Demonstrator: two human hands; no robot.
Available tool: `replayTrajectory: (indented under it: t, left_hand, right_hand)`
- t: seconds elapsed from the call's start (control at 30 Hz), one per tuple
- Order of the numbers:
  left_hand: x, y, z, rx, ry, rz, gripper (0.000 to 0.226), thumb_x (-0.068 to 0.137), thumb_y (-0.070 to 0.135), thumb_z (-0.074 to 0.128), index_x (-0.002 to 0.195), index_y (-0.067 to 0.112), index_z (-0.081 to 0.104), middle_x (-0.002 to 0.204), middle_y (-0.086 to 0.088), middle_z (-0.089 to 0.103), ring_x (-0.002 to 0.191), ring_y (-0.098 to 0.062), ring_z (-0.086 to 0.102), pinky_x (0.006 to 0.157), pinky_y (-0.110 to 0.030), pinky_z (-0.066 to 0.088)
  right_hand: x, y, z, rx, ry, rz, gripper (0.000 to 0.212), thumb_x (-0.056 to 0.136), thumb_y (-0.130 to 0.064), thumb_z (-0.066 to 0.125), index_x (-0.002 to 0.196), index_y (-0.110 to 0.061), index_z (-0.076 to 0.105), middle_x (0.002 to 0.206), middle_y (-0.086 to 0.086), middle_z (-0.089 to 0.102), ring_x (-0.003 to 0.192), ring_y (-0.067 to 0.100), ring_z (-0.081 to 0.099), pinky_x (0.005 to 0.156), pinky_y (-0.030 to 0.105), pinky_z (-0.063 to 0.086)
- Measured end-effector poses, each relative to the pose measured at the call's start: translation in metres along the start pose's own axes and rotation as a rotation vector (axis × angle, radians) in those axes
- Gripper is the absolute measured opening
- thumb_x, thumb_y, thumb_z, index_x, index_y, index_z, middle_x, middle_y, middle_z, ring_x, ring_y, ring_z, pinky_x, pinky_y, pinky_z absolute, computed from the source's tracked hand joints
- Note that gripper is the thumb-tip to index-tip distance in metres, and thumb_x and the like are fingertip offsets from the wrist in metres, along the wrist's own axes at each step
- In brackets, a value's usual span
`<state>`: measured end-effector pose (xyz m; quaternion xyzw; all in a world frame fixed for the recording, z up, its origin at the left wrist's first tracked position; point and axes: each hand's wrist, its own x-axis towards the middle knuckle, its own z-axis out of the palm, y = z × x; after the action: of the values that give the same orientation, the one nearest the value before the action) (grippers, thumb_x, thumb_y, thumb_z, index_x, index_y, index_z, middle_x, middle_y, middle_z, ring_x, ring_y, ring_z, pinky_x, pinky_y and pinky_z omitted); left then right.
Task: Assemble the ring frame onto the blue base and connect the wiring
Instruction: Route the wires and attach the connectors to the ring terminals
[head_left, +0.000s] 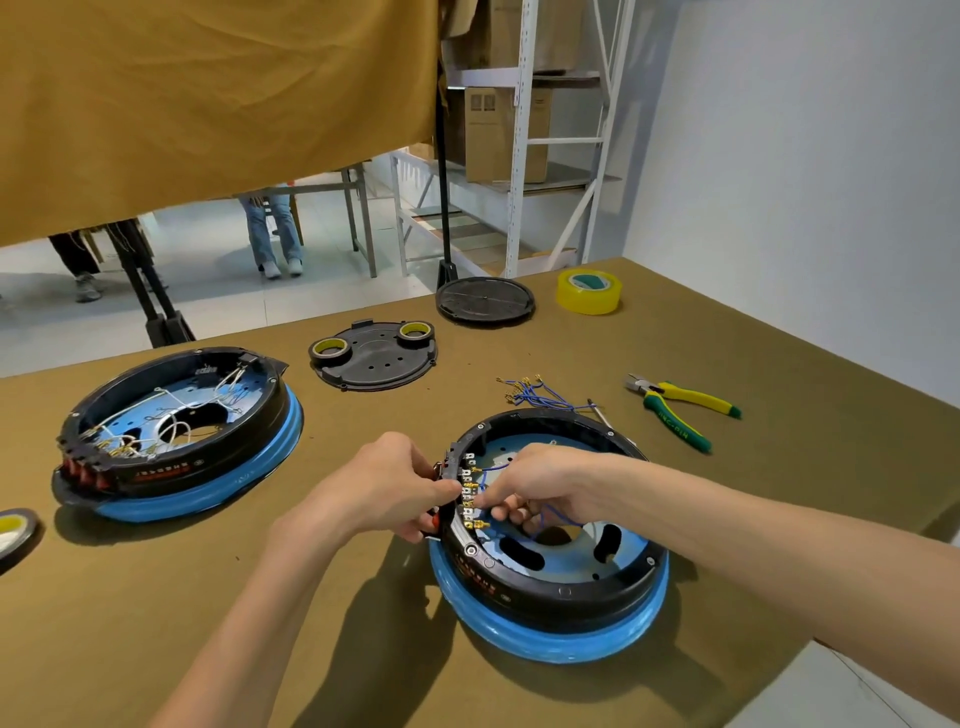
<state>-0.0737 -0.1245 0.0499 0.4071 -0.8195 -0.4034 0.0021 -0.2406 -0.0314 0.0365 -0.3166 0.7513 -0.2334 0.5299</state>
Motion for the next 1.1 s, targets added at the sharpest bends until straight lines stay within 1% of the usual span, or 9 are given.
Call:
replayTrajectory:
  t: [0.1, 0.23, 0.4, 0.53, 0.63, 0.8, 0.87, 1.0, 1.1]
  left_hand:
    - [0.0, 0.001, 0.001, 0.008, 0.009, 0.001, 0.028, 0.098, 0.035, 0.068, 0.106, 0.009, 0.072, 0.085, -0.002, 0.079, 0.071, -0.01, 0.077, 0.067, -0.029, 0.065]
    - [-0.001, 0.002, 0.002, 0.024, 0.035, -0.004, 0.028, 0.097, 0.035, 0.069, 0.108, 0.01, 0.072, 0.085, -0.002, 0.079, 0.07, -0.009, 0.076, 0.065, -0.027, 0.064]
    - [-0.003, 0.002, 0.005, 0.04, 0.08, -0.004, 0.023, 0.095, 0.036, 0.071, 0.098, 0.013, 0.073, 0.079, -0.002, 0.078, 0.07, -0.011, 0.076, 0.067, -0.034, 0.065]
    - [-0.005, 0.002, 0.005, 0.052, 0.135, 0.0, 0.022, 0.091, 0.037, 0.077, 0.088, 0.015, 0.073, 0.071, 0.0, 0.077, 0.065, -0.009, 0.075, 0.06, -0.03, 0.064]
    - [-0.007, 0.002, 0.004, 0.033, 0.131, -0.016, 0.027, 0.089, 0.039, 0.077, 0.09, 0.012, 0.074, 0.072, 0.0, 0.077, 0.064, -0.005, 0.074, 0.054, -0.023, 0.06]
    - [-0.008, 0.004, 0.004, 0.046, 0.107, -0.032, 0.027, 0.091, 0.04, 0.075, 0.089, 0.013, 0.075, 0.067, 0.002, 0.076, 0.065, -0.008, 0.075, 0.057, -0.026, 0.062]
    - [-0.007, 0.004, 0.005, 0.122, 0.159, -0.034, 0.029, 0.09, 0.044, 0.075, 0.08, 0.017, 0.077, 0.064, 0.004, 0.075, 0.063, -0.009, 0.073, 0.062, -0.031, 0.064]
    - [-0.009, 0.005, 0.016, 0.305, 0.307, -0.001, 0.037, 0.089, 0.048, 0.073, 0.071, 0.016, 0.079, 0.064, -0.003, 0.073, 0.065, -0.021, 0.072, 0.061, -0.038, 0.061]
    - [-0.011, 0.007, 0.021, 0.362, 0.369, 0.021, 0.039, 0.089, 0.047, 0.072, 0.07, 0.013, 0.078, 0.063, -0.006, 0.072, 0.058, -0.024, 0.068, 0.055, -0.036, 0.059]
  right_hand:
    - [0.002, 0.003, -0.002, 0.033, -0.019, -0.007, 0.015, 0.097, -0.015, 0.069, 0.082, -0.012, 0.069, 0.057, -0.003, 0.061, 0.05, 0.007, 0.048, 0.049, 0.019, 0.037]
    - [0.003, 0.0, -0.003, 0.04, -0.01, 0.042, 0.013, 0.098, -0.016, 0.066, 0.086, -0.014, 0.071, 0.058, -0.004, 0.062, 0.051, 0.007, 0.049, 0.054, 0.023, 0.038]
    - [0.002, -0.005, 0.003, 0.076, 0.024, 0.103, 0.014, 0.1, -0.016, 0.062, 0.087, -0.014, 0.067, 0.052, -0.005, 0.06, 0.042, 0.005, 0.048, 0.044, 0.017, 0.037]
    - [0.001, -0.004, 0.005, 0.122, 0.028, 0.124, 0.017, 0.102, -0.014, 0.06, 0.085, -0.013, 0.064, 0.049, -0.005, 0.058, 0.038, 0.004, 0.047, 0.042, 0.016, 0.036]
    - [0.001, -0.003, 0.006, 0.125, 0.035, 0.114, 0.015, 0.101, -0.013, 0.061, 0.086, -0.012, 0.065, 0.05, -0.004, 0.059, 0.041, 0.005, 0.047, 0.043, 0.017, 0.038]
    - [-0.002, -0.003, 0.005, 0.128, 0.022, 0.135, 0.017, 0.101, -0.016, 0.062, 0.085, -0.015, 0.065, 0.051, -0.006, 0.059, 0.041, 0.004, 0.047, 0.043, 0.017, 0.038]
    - [-0.004, -0.004, 0.006, 0.121, 0.03, 0.137, 0.016, 0.101, -0.017, 0.062, 0.086, -0.016, 0.066, 0.052, -0.007, 0.059, 0.042, 0.004, 0.047, 0.046, 0.018, 0.039]
    - [-0.006, -0.005, 0.007, 0.125, 0.052, 0.14, 0.013, 0.1, -0.018, 0.064, 0.088, -0.016, 0.067, 0.05, -0.007, 0.06, 0.04, 0.003, 0.047, 0.048, 0.018, 0.041]
    - [-0.007, -0.006, 0.007, 0.143, 0.048, 0.153, 0.011, 0.1, -0.017, 0.065, 0.089, -0.016, 0.067, 0.05, -0.007, 0.061, 0.039, 0.002, 0.049, 0.048, 0.017, 0.041]
